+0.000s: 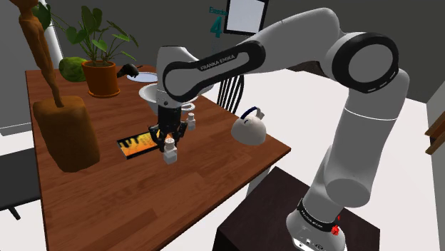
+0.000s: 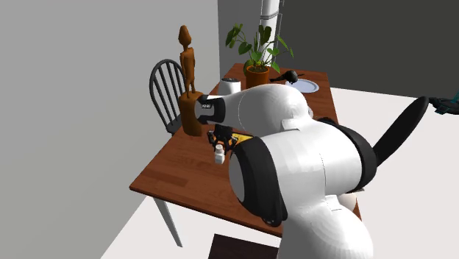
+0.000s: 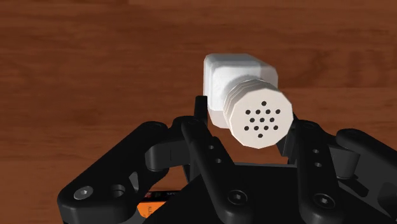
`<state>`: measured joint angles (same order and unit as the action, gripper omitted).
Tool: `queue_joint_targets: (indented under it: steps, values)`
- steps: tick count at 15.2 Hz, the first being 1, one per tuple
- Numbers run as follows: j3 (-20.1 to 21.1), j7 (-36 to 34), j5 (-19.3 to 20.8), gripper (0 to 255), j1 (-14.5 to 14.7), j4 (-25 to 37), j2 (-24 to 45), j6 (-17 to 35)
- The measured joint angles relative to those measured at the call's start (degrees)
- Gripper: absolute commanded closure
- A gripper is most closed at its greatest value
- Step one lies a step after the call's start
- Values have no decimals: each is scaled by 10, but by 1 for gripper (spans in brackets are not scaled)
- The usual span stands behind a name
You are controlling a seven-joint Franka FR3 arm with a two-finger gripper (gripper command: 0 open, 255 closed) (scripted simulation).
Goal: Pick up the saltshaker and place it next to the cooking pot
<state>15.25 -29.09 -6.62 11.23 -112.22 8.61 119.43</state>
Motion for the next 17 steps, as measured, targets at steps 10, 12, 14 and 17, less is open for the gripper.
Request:
queue_joint_targets:
  steps: [10, 12, 14, 17]
  values:
    - [1, -6, -3, 255, -1, 47, -24, -70]
    - [0, -7, -3, 255, -2, 60, -27, -86]
    - [0, -8, -3, 255, -2, 73, -29, -101]
    - [0, -10, -3, 255, -3, 89, -34, -122]
